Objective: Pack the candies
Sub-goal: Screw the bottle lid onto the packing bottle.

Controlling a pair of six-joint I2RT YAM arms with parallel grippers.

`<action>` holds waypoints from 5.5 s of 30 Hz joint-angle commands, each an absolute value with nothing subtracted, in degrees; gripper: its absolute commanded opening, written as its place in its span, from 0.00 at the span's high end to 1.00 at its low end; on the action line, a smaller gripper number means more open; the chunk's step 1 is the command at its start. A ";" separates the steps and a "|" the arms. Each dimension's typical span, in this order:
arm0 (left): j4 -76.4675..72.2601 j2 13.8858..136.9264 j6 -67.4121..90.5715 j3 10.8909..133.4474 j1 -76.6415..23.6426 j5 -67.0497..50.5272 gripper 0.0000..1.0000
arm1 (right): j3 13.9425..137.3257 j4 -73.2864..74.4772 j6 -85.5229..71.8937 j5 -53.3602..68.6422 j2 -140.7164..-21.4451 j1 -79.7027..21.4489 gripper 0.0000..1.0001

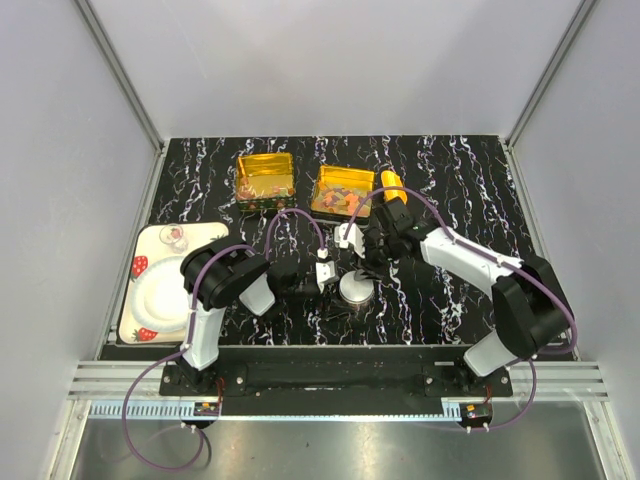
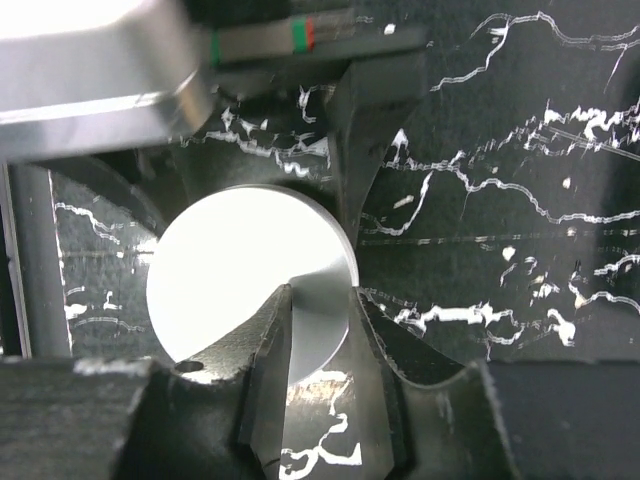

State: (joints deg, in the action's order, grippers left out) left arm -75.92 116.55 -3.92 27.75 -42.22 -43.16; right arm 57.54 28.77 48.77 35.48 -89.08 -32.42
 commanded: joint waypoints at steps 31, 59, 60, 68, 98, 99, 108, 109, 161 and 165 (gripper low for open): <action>-95.45 117.86 -2.90 28.83 -41.57 -42.01 0.52 | 59.59 40.78 59.50 33.74 -79.80 -33.40 0.15; -95.45 117.86 -2.81 28.83 -41.48 -48.44 0.56 | 55.64 31.90 66.89 45.70 -89.39 -34.01 0.12; -95.45 117.69 -3.07 28.74 -41.57 -47.82 0.56 | 55.37 31.90 66.71 45.18 -89.30 -33.93 0.13; -95.45 116.81 -5.97 27.86 -41.48 -37.63 0.56 | 51.95 28.75 59.69 41.58 -86.05 -34.28 0.18; -95.45 116.19 -6.33 26.98 -42.10 -26.19 0.55 | 48.86 22.56 41.21 24.78 -77.97 -37.44 0.00; -95.45 116.19 -6.33 26.98 -42.10 -26.28 0.55 | 49.91 23.46 41.48 25.31 -77.87 -37.35 0.00; -95.45 116.37 -6.59 27.07 -42.10 -26.72 0.55 | 56.06 31.55 45.18 31.21 -77.52 -37.35 0.00; -95.45 116.37 -6.59 27.16 -42.10 -26.89 0.55 | 56.68 31.73 45.61 29.98 -77.95 -37.44 0.00; -95.45 116.37 -6.59 27.25 -42.10 -32.43 0.55 | 57.04 25.49 47.02 35.86 -91.85 -29.71 0.61; -95.45 116.37 -6.68 27.25 -42.10 -31.91 0.56 | 55.99 27.85 48.77 34.90 -90.27 -29.62 0.67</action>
